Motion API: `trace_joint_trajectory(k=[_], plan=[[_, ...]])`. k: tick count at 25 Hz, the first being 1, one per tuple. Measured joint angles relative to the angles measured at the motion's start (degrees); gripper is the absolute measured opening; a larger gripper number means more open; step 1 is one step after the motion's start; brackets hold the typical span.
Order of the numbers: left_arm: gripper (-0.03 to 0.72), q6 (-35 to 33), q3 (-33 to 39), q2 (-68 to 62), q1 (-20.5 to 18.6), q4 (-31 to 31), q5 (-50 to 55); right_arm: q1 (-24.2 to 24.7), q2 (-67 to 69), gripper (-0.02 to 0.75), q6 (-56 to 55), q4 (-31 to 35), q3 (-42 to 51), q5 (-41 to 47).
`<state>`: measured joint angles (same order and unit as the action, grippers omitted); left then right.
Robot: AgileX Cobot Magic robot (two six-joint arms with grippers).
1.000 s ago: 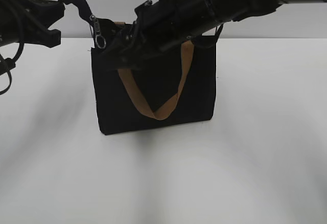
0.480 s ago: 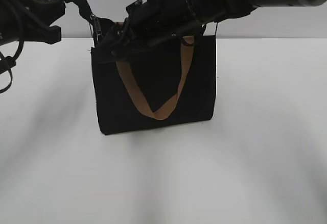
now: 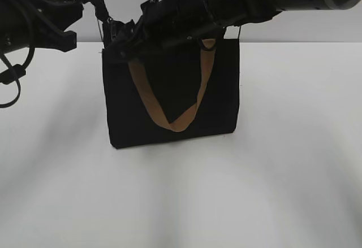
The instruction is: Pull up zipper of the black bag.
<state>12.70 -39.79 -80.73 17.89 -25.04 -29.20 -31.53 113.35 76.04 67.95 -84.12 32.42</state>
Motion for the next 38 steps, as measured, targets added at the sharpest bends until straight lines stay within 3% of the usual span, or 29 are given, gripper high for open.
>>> trace_joint_trajectory(k=[9, 20, 29, 38], plan=[[0.013, 0.0, 0.0, 0.0, 0.0, 0.0, 0.0, 0.0, 0.0, 0.207, 0.0, 1.8, 0.0, -2.0], [0.013, 0.1, 0.0, 0.0, 0.0, 0.0, -1.4, 0.0, 0.0, 0.258, 0.0, 1.8, 0.0, -2.1], [0.013, 0.1, 0.0, 0.0, 0.0, -0.1, -1.4, 0.0, 0.0, 0.013, 0.0, 0.7, 0.0, -2.1], [0.013, 0.1, 0.0, 0.0, 0.0, -0.1, 7.9, 0.0, -1.1, -0.015, -4.7, -5.9, 0.0, -1.8]])
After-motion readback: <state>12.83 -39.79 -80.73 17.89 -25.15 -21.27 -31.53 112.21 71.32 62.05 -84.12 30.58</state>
